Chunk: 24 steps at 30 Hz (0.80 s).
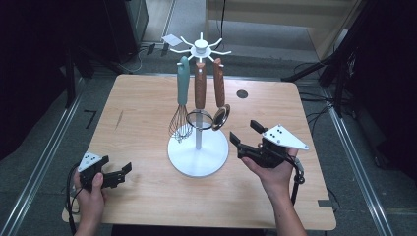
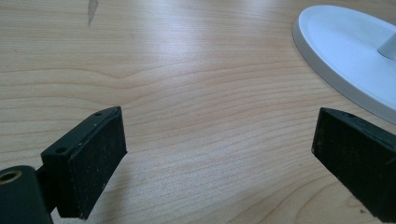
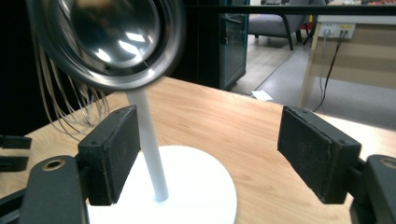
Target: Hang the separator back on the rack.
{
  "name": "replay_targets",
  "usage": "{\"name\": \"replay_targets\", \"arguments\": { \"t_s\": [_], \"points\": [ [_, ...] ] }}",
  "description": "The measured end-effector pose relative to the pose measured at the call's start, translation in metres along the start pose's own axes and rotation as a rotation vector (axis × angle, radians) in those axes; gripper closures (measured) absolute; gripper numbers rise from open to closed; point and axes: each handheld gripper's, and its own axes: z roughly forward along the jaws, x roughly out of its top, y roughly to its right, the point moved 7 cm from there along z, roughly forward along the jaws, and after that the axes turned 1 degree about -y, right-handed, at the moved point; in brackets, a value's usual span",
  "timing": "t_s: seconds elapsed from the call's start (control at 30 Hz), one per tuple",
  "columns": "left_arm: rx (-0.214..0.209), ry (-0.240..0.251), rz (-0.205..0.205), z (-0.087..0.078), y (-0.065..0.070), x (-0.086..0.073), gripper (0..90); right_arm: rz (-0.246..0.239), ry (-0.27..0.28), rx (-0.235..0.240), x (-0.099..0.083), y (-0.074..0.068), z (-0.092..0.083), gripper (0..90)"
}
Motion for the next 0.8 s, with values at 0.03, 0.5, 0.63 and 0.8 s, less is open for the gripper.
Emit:
{"name": "replay_targets", "arguments": {
  "t_s": [0.03, 0.5, 0.63, 0.8],
  "points": [
    [0.000, 0.001, 0.000, 0.000, 0.000, 0.000, 3.2, 0.006, -0.003, -0.004, -0.003, 0.001, 0.000, 21.6],
    [-0.004, -0.002, 0.000, 0.000, 0.000, 0.000, 1.2, 0.047, -0.059, -0.063, -0.043, 0.025, -0.003, 22.3],
    [-0.005, -0.002, 0.002, 0.000, 0.000, 0.000, 1.2, 0.053, -0.073, -0.079, -0.052, 0.031, -0.004, 22.6],
    [-0.005, -0.001, 0.001, 0.000, 0.000, 0.000, 1.2, 0.060, -0.095, -0.105, -0.063, 0.040, -0.007, 23.0]
  ]
}}
